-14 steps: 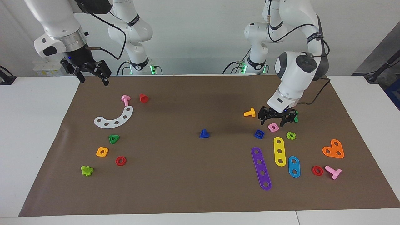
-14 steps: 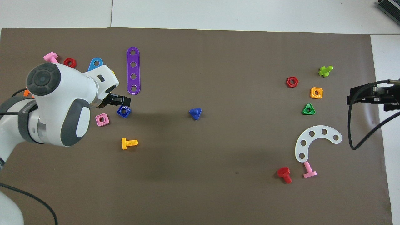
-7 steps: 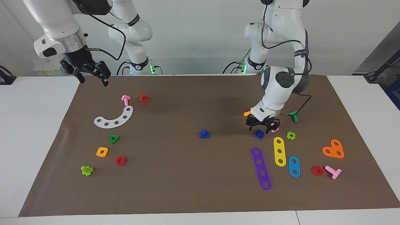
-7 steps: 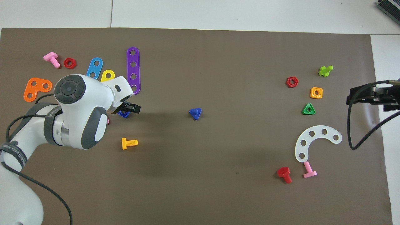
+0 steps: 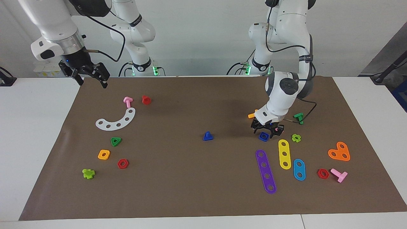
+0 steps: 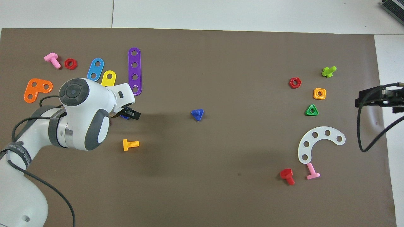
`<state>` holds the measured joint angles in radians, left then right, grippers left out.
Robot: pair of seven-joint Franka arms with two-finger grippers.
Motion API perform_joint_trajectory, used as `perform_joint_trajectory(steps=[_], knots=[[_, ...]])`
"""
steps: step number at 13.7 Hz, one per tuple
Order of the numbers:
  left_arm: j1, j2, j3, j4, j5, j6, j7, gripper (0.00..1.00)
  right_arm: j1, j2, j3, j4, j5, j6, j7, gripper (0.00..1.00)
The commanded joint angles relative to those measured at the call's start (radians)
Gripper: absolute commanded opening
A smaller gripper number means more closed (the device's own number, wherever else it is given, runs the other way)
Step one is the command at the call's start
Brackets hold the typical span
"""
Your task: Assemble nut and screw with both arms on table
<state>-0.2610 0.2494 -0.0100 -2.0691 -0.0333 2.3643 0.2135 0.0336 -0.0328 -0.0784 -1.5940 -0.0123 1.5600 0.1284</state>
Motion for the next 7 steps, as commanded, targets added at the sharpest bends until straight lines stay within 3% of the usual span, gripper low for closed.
perform_joint_trajectory(steps=[1,7], knots=[[0.002,-0.012,0.007,-0.042,-0.014,0.032,0.055,0.84,0.012,-0.019,-0.017,-0.021,-0.021,-0.009,-0.029,1.00],[0.003,-0.009,0.007,-0.059,-0.014,0.041,0.070,0.77,0.003,-0.021,-0.009,-0.023,-0.012,-0.011,-0.027,1.00]])
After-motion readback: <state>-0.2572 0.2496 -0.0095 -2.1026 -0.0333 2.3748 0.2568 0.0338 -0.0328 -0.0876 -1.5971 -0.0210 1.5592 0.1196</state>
